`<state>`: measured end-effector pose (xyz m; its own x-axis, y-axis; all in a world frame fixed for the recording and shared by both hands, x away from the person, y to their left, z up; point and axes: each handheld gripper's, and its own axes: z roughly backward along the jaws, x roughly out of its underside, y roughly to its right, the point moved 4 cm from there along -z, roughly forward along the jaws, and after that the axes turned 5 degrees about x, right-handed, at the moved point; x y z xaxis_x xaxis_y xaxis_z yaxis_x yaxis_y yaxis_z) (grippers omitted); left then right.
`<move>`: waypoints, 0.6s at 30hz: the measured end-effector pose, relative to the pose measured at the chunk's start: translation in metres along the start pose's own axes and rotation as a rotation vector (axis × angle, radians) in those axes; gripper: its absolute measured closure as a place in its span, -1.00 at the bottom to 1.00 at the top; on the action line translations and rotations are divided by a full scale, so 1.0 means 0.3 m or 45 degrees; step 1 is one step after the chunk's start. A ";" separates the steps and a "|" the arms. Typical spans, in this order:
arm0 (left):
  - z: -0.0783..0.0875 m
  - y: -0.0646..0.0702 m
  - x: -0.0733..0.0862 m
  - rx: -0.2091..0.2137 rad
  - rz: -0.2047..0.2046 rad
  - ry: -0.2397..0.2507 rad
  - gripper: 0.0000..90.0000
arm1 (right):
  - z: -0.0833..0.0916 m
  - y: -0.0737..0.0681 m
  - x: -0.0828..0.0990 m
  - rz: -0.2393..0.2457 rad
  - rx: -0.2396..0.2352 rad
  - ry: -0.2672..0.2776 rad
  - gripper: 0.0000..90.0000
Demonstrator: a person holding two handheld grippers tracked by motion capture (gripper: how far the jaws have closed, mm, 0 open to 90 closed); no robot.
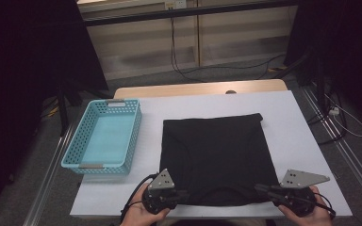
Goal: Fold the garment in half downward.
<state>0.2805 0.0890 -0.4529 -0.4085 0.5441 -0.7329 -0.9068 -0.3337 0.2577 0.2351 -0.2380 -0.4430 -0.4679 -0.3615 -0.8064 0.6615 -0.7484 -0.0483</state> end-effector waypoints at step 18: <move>0.049 -0.052 -0.031 -0.092 0.028 0.100 0.10 | -0.034 0.017 -0.005 -0.052 0.003 0.001 0.39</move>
<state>0.2968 0.1006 -0.4408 -0.4163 0.4752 -0.7752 -0.8866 -0.4012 0.2301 0.2452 -0.2354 -0.4480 -0.4937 -0.3302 -0.8045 0.6404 -0.7639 -0.0794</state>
